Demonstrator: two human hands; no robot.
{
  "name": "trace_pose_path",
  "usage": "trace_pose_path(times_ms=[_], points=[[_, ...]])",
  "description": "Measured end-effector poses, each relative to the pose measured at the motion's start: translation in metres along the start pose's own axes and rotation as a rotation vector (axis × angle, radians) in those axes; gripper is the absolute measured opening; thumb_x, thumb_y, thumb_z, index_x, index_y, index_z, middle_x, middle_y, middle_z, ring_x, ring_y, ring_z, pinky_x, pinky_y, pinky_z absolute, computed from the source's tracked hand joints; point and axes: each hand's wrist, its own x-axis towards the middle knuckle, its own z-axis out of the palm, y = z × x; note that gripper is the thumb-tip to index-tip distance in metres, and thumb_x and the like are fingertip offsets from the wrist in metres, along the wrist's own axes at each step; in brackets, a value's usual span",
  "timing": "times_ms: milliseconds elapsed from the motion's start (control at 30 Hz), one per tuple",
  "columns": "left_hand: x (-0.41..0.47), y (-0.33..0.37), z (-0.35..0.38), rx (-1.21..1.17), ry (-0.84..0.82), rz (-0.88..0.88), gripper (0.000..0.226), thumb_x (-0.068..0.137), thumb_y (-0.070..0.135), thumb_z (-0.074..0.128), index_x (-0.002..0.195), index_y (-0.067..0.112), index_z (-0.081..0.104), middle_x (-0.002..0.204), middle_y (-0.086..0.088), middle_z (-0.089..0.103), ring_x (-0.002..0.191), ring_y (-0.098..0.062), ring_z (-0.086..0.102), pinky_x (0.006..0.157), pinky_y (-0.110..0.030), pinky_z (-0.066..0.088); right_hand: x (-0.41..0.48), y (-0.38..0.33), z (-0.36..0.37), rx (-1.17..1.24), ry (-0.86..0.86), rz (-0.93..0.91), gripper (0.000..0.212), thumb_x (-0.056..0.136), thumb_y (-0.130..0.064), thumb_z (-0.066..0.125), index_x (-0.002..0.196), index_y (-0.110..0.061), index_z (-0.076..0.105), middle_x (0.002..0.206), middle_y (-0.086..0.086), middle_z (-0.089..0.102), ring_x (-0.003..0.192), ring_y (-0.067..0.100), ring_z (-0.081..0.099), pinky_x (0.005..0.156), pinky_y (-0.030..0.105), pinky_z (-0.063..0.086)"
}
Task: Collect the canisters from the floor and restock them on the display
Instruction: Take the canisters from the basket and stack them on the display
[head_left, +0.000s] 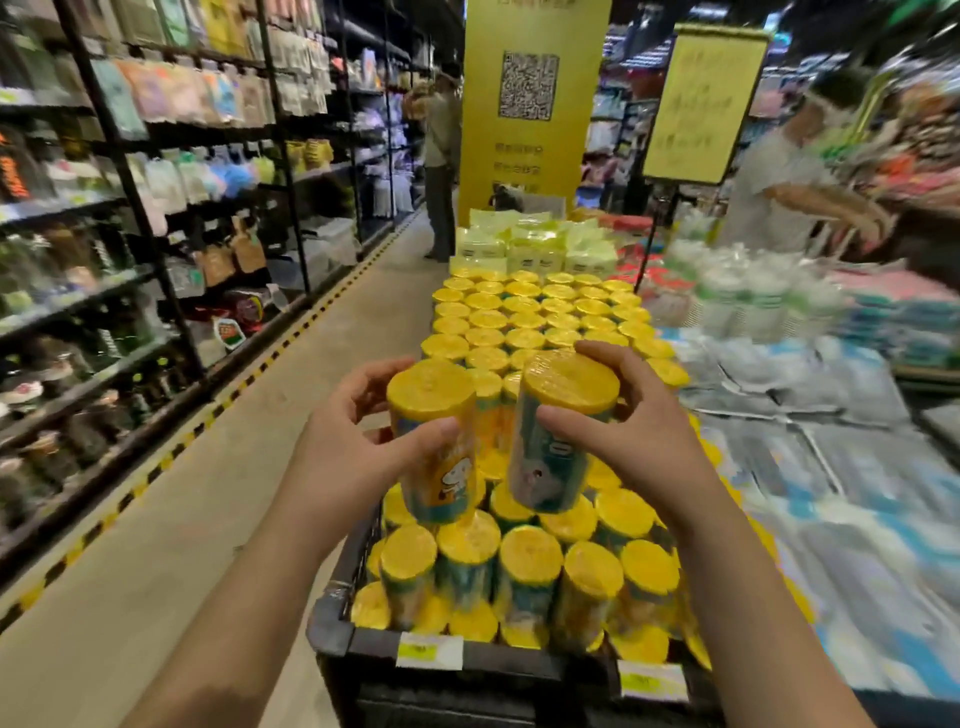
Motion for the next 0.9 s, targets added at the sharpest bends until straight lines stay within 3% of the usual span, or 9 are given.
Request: trace_pose_path(times_ms=[133,233,367,467,567,733,900], points=[[0.017,0.007,0.055,-0.007,-0.068,0.011,0.069,0.060,0.044,0.087,0.124,0.040,0.062,0.111,0.024,0.070,0.104,0.009,0.063,0.075,-0.009,0.053,0.005,0.024,-0.045,-0.013,0.058,0.013,0.077,0.056,-0.062,0.084,0.126,-0.058,0.053,0.127,-0.031,0.055,0.111,-0.005,0.059,0.081,0.021,0.053],[0.030,0.008,0.097,0.015,-0.088,0.027,0.070,0.062,0.044,0.088,0.127,0.038,0.061,0.117,0.021,0.068,0.108,0.008,0.062,0.075,-0.009,0.052,0.015,0.045,-0.078,-0.016,0.081,0.005,0.078,0.058,-0.059,0.086,0.128,-0.055,0.054,0.127,-0.030,0.056,0.107,-0.010,0.059,0.083,0.021,0.053],[0.049,0.001,0.151,0.029,-0.132,0.006,0.072,0.063,0.043,0.088,0.129,0.041,0.059,0.123,0.020,0.064,0.114,0.001,0.062,0.081,-0.023,0.059,0.031,0.076,-0.117,0.003,0.114,0.005,0.075,0.056,-0.057,0.086,0.125,-0.055,0.055,0.115,-0.037,0.060,0.100,-0.015,0.059,0.072,0.008,0.051],[0.064,-0.005,0.189,0.075,-0.152,0.005,0.072,0.063,0.048,0.087,0.128,0.046,0.057,0.124,0.022,0.062,0.116,-0.004,0.063,0.083,-0.026,0.060,0.046,0.099,-0.146,-0.019,0.119,0.005,0.080,0.056,-0.057,0.087,0.129,-0.052,0.054,0.120,-0.033,0.059,0.101,-0.017,0.057,0.071,0.005,0.049],[0.077,-0.013,0.218,0.105,-0.142,-0.011,0.074,0.063,0.050,0.088,0.130,0.047,0.056,0.128,0.020,0.060,0.119,-0.006,0.062,0.088,-0.031,0.060,0.062,0.117,-0.166,-0.050,0.099,0.000,0.081,0.059,-0.055,0.089,0.131,-0.051,0.052,0.126,-0.031,0.057,0.104,-0.020,0.053,0.071,0.006,0.046],[0.094,-0.020,0.247,0.261,-0.152,0.007,0.068,0.071,0.042,0.087,0.131,0.043,0.053,0.128,0.020,0.056,0.118,0.002,0.055,0.087,-0.023,0.056,0.080,0.133,-0.179,-0.069,0.080,0.025,0.081,0.063,-0.053,0.089,0.134,-0.051,0.049,0.126,-0.036,0.052,0.105,-0.023,0.049,0.068,0.004,0.043],[0.116,-0.034,0.259,0.424,-0.194,0.008,0.070,0.070,0.047,0.087,0.130,0.037,0.052,0.126,0.018,0.053,0.116,-0.004,0.054,0.090,-0.030,0.055,0.088,0.144,-0.174,-0.073,0.085,0.041,0.086,0.060,-0.054,0.092,0.135,-0.049,0.048,0.127,-0.036,0.051,0.111,-0.018,0.049,0.079,0.011,0.043]])
